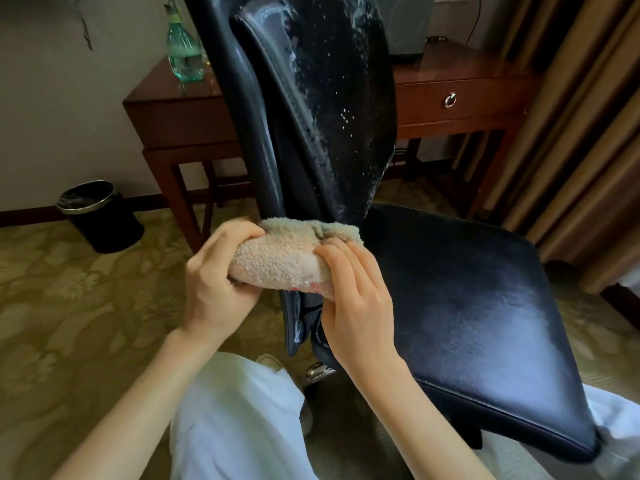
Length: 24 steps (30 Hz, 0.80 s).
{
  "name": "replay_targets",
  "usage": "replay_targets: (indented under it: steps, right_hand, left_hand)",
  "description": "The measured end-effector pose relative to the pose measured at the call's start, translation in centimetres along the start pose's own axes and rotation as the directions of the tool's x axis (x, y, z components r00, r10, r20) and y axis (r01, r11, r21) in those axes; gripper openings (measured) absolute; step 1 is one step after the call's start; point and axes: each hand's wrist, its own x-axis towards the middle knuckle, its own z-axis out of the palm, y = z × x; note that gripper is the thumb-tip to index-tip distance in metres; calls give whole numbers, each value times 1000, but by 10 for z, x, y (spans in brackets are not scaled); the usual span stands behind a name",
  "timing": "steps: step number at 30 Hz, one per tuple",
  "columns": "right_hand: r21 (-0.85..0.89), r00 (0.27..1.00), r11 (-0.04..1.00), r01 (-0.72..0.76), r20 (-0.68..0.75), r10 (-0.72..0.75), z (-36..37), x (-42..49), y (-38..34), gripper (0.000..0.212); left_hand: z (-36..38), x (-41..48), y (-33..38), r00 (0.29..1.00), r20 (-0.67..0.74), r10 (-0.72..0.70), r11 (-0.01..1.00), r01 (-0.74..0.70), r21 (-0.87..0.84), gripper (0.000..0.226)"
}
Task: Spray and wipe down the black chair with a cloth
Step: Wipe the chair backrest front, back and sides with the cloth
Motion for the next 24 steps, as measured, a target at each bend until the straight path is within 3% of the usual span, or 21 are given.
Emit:
replay_targets:
  steps: [3,6,9,22,24]
  right_hand:
    - [34,1000,999,-24,11,24,3,-10,4,45]
    - [62,998,996,-58,1,58,6,-18,3,42]
    - [78,996,993,-87,2,87,8,-25,4,26]
    - [142,989,981,-135,80,125,-33,-50,9,35]
    - [147,980,974,-171,129,152,-37,-67,15,47]
  left_hand:
    - [2,-1,5,1000,19,-12,1000,12,-6,38]
    - [0,-4,5,1000,21,-5,1000,5,-21,36]
    - [1,-7,5,1000,19,0,1000,0,-19,35]
    - [-1,-35,48,1000,22,12,1000,-12,7,30]
    - [0,-47,56,998,57,11,1000,-12,6,29]
